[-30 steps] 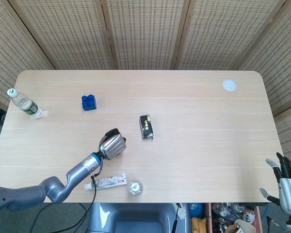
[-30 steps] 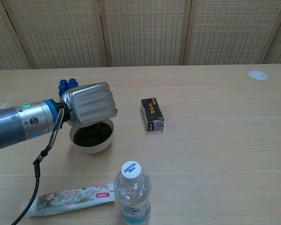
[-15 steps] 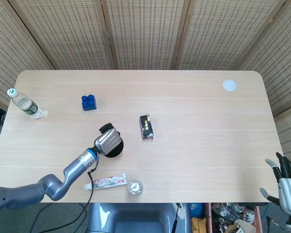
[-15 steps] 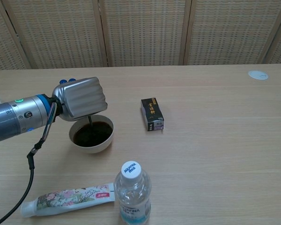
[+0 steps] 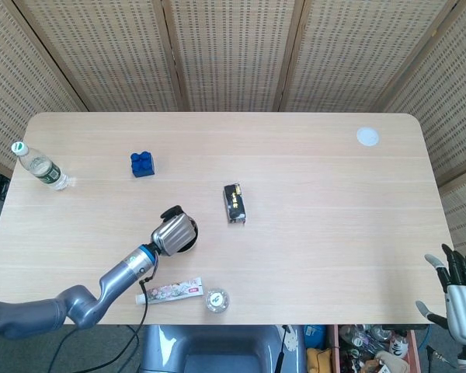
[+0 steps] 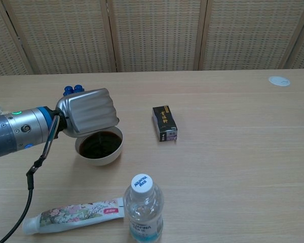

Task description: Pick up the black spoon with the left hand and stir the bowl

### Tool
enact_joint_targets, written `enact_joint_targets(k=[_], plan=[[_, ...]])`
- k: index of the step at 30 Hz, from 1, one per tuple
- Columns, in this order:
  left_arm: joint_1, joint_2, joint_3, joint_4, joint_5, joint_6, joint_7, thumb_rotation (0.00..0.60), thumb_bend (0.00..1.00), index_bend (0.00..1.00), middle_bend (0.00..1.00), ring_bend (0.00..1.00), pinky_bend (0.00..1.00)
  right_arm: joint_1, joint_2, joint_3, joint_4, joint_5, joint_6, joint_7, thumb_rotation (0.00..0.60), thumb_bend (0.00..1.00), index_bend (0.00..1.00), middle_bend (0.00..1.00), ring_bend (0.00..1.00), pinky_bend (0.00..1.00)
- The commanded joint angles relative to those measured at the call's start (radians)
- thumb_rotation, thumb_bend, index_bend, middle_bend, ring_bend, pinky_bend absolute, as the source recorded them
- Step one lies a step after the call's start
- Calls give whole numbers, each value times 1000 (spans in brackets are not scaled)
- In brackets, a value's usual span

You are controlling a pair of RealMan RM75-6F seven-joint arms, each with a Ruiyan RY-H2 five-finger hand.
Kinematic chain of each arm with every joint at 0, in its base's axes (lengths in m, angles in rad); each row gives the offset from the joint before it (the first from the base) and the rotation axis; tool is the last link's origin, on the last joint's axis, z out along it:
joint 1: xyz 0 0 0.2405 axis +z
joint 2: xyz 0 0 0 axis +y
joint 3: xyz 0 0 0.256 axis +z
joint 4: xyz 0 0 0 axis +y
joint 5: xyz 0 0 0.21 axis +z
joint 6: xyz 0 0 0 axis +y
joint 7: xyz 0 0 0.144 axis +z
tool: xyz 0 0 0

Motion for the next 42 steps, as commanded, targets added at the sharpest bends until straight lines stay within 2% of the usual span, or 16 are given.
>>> enact_joint_targets(k=[1, 7, 12, 20, 27, 35, 42], plan=[[-14, -29, -18, 22, -18, -7, 13, 600, 431, 645, 810, 739, 750, -2, 0, 0, 1, 3, 1, 1, 600, 199, 216, 111, 0, 0], [-34, -65, -37, 68, -28, -3, 27, 600, 431, 645, 810, 739, 750, -8, 2, 0, 1, 9, 4, 2, 600, 199, 216, 111, 0, 0], [-30, -63, -30, 85, -40, 1, 23, 600, 431, 645, 810, 739, 750, -10, 4, -1, -2, 8, 6, 0, 600, 199, 216, 111, 0, 0], [1, 12, 16, -4, -27, 21, 0, 600, 431, 645, 810, 739, 750, -4, 0, -1, -1, 0, 0, 0, 600, 199, 216, 111, 0, 0], [-3, 15, 21, -45, -37, 10, 7, 600, 431, 645, 810, 739, 750, -4, 1, -1, 0, -1, 1, 1, 600, 199, 216, 111, 0, 0], [-38, -56, -22, 28, -61, 2, 21, 600, 430, 645, 810, 739, 750, -8, 3, 0, -1, 8, 1, 0, 600, 199, 216, 111, 0, 0], [-45, -72, -28, 80, -73, 5, 19, 600, 431, 645, 810, 739, 750, -11, 6, 1, -4, 13, 2, -4, 600, 199, 216, 111, 0, 0]])
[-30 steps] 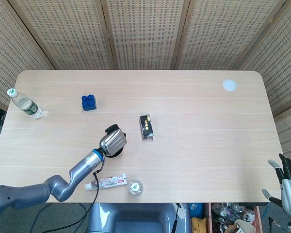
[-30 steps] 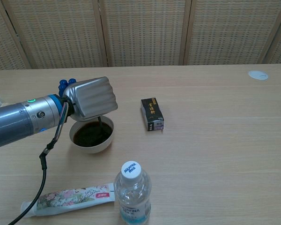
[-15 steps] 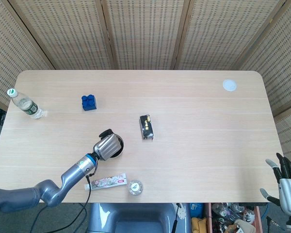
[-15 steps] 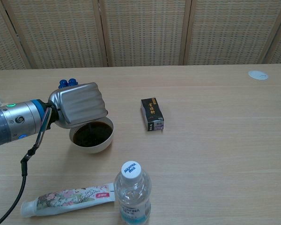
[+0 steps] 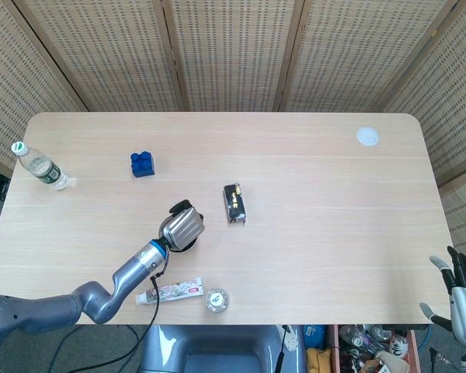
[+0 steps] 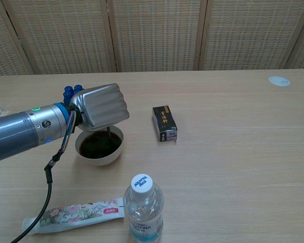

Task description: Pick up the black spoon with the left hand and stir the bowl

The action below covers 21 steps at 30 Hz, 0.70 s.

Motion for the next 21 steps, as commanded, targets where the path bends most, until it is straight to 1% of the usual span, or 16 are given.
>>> enact_joint_targets(k=[1, 5, 8, 11, 17, 19, 21], plan=[[2, 3, 5, 11, -4, 2, -2, 600, 431, 645, 810, 739, 750, 1, 0, 0, -1, -1, 0, -2, 600, 199, 216, 111, 0, 0], [18, 26, 21, -5, -13, 7, -12, 600, 431, 645, 810, 739, 750, 6, 0, 0, -4, -6, -5, -5, 600, 199, 216, 112, 0, 0], [38, 59, 43, -43, -8, 20, -25, 600, 431, 645, 810, 739, 750, 10, -1, 1, -4, -10, -9, -5, 600, 199, 216, 111, 0, 0], [47, 76, 52, -66, -7, 26, -28, 600, 430, 645, 808, 739, 750, 12, -3, 1, -4, -12, -11, -4, 600, 199, 216, 112, 0, 0], [55, 94, 47, -109, -31, 38, -16, 600, 431, 641, 802, 739, 750, 11, -2, 1, -5, -15, -6, -3, 600, 199, 216, 112, 0, 0], [57, 97, 45, -119, -42, 42, -3, 600, 431, 630, 801, 739, 750, 10, -2, 0, -4, -15, -5, -2, 600, 199, 216, 112, 0, 0], [57, 99, 43, -127, -47, 46, 6, 600, 431, 597, 801, 739, 750, 10, -2, 0, -3, -15, -5, 0, 600, 199, 216, 112, 0, 0]])
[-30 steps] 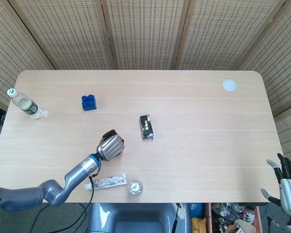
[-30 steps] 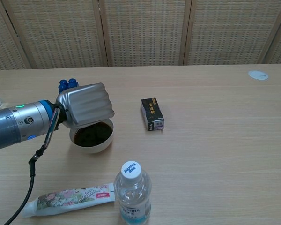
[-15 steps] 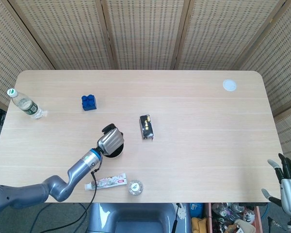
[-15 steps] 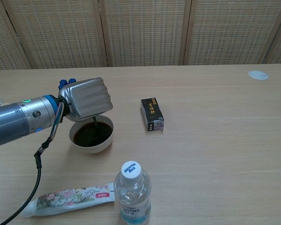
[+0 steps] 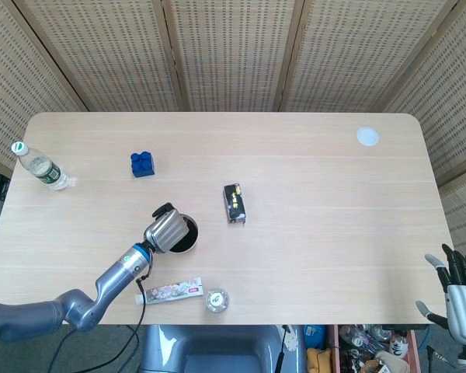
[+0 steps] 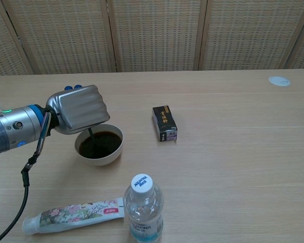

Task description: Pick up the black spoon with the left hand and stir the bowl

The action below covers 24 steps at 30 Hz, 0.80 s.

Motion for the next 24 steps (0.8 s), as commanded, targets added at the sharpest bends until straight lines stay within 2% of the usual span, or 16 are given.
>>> enact_joint_targets(k=[1, 5, 7, 10, 16, 20, 24], plan=[[3, 5, -2, -14, -10, 9, 14, 600, 431, 566, 801, 739, 750, -1, 0, 0, 0, -1, 1, 2, 600, 199, 216, 111, 0, 0], [11, 18, -4, -46, -33, 26, 41, 600, 426, 392, 801, 739, 750, -1, 1, 1, 2, -4, 6, 6, 600, 199, 216, 111, 0, 0], [16, 25, -7, -63, -53, 32, 56, 600, 391, 288, 801, 739, 750, -1, 1, 1, 2, -5, 7, 8, 600, 199, 216, 111, 0, 0], [21, 34, -13, -90, -89, 44, 82, 600, 322, 201, 801, 739, 750, 0, 0, 1, 3, -9, 7, 10, 600, 199, 216, 112, 0, 0], [29, 57, -19, -135, -120, 67, 82, 600, 283, 148, 798, 738, 750, 1, 1, 1, 3, -14, 11, 12, 600, 199, 216, 112, 0, 0], [54, 98, -32, -200, -127, 115, 22, 600, 282, 124, 769, 718, 750, 1, 5, 2, 2, -17, 15, 13, 600, 199, 216, 111, 0, 0], [103, 157, -41, -286, -126, 177, -89, 600, 281, 6, 646, 631, 750, 6, 8, 4, -1, -20, 12, 11, 600, 199, 216, 111, 0, 0]])
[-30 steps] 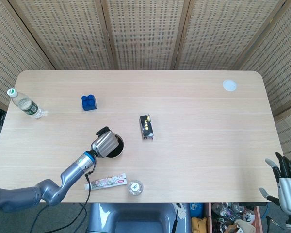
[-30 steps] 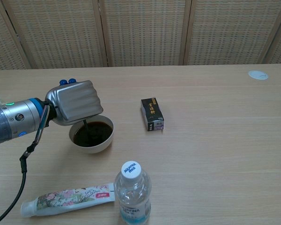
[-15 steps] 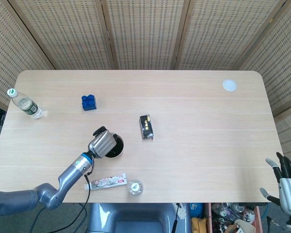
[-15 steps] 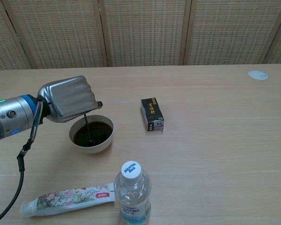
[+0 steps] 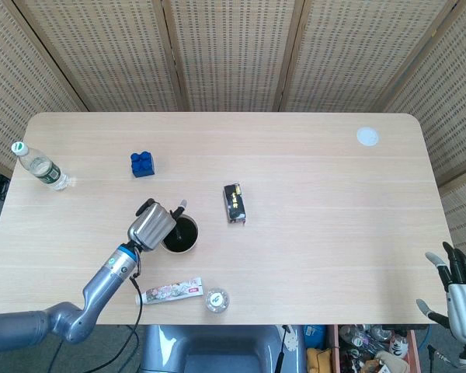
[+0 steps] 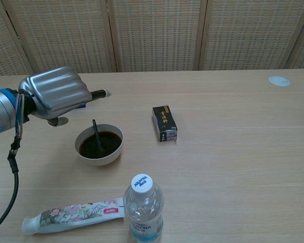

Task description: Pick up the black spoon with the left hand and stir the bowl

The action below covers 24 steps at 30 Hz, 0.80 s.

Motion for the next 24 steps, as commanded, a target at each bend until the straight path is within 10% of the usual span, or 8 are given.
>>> enact_joint_targets(k=[1, 8, 15, 24], plan=[[46, 55, -10, -72, 2, 59, -95, 600, 281, 1, 620, 612, 750, 3, 1, 1, -1, -2, -2, -1, 600, 199, 216, 112, 0, 0], [140, 142, -16, -189, 15, 171, -275, 600, 281, 0, 364, 358, 717, 18, 1, 4, -8, -18, -11, -10, 600, 198, 216, 112, 0, 0], [280, 246, 25, -313, 58, 286, -527, 600, 277, 0, 46, 32, 401, 28, -1, 6, -13, -28, -12, -16, 600, 199, 216, 111, 0, 0], [469, 329, 119, -351, 194, 457, -774, 600, 232, 0, 0, 0, 56, 36, -7, 4, -12, -44, -11, -17, 600, 199, 216, 94, 0, 0]])
